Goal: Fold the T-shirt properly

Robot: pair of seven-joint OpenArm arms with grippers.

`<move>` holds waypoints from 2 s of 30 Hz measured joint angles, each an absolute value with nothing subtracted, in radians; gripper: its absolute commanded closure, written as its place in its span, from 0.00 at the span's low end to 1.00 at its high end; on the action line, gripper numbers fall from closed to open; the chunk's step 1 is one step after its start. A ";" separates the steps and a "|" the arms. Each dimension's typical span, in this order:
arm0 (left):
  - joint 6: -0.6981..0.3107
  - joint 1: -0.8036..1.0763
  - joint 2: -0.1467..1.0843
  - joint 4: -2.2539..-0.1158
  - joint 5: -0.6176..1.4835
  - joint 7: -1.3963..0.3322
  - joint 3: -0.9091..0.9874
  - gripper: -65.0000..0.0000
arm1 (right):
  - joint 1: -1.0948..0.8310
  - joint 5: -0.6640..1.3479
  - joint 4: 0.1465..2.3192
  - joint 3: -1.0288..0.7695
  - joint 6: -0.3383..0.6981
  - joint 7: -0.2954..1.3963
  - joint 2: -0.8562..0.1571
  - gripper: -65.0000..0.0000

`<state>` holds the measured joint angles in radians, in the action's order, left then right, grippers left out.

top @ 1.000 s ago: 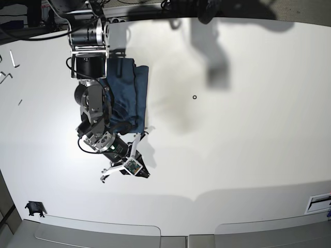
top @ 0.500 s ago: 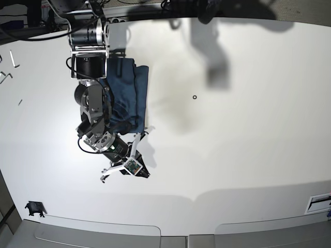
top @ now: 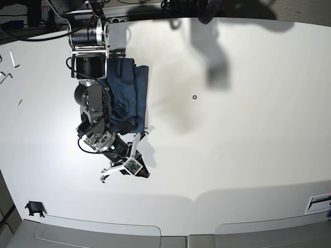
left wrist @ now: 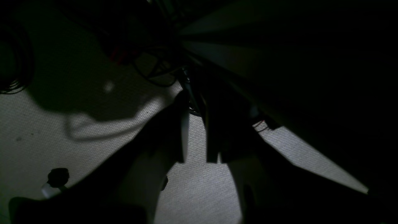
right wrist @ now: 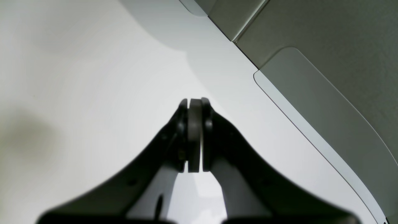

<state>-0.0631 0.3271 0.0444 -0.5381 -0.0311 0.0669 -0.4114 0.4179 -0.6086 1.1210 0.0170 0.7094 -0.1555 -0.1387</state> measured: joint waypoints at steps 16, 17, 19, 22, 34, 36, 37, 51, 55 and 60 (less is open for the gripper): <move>-0.063 0.327 0.044 -0.538 -0.031 0.067 -0.411 0.88 | 0.418 -0.488 1.121 0.017 0.708 -0.043 -0.139 1.00; -0.063 0.327 0.044 -0.538 -0.031 0.067 -0.411 0.88 | 0.418 -0.488 1.121 0.017 0.709 -0.043 -0.139 1.00; -0.063 0.327 0.044 -0.538 -0.031 0.067 -0.411 0.88 | 0.418 -0.488 1.121 0.017 0.709 -0.042 -0.139 1.00; -0.063 0.327 0.044 -0.538 -0.031 0.067 -0.411 0.88 | 0.418 -0.488 1.121 0.017 0.709 -0.035 -0.139 1.00; -0.063 0.327 0.044 -0.538 -0.031 0.067 -0.411 0.88 | 0.418 -0.478 1.121 0.017 0.568 0.010 -0.139 1.00; -0.063 0.327 0.044 -0.538 -0.031 0.067 -0.411 0.88 | 0.418 -0.477 1.121 0.017 0.543 0.013 -0.139 1.00; -0.063 0.327 0.044 -0.538 -0.031 0.067 -0.411 0.88 | 0.418 -0.477 1.121 0.017 0.525 0.024 -0.138 1.00; -0.063 0.327 0.044 -0.538 -0.031 0.067 -0.411 0.88 | 0.418 -0.364 1.121 0.017 0.152 0.197 -0.133 1.00; -0.063 0.327 0.044 -0.538 -0.031 0.067 -0.411 0.88 | 0.418 -0.360 1.121 0.016 0.017 0.238 -0.136 1.00; -0.064 0.327 0.044 -0.538 -0.031 0.067 -0.411 0.88 | 0.418 -0.358 1.121 0.015 0.064 0.228 -0.135 1.00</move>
<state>-0.0635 0.3271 0.0444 -0.5381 -0.0315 0.0666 -0.4114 0.4179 -0.3580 1.1210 0.0151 0.0635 0.2283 -0.1352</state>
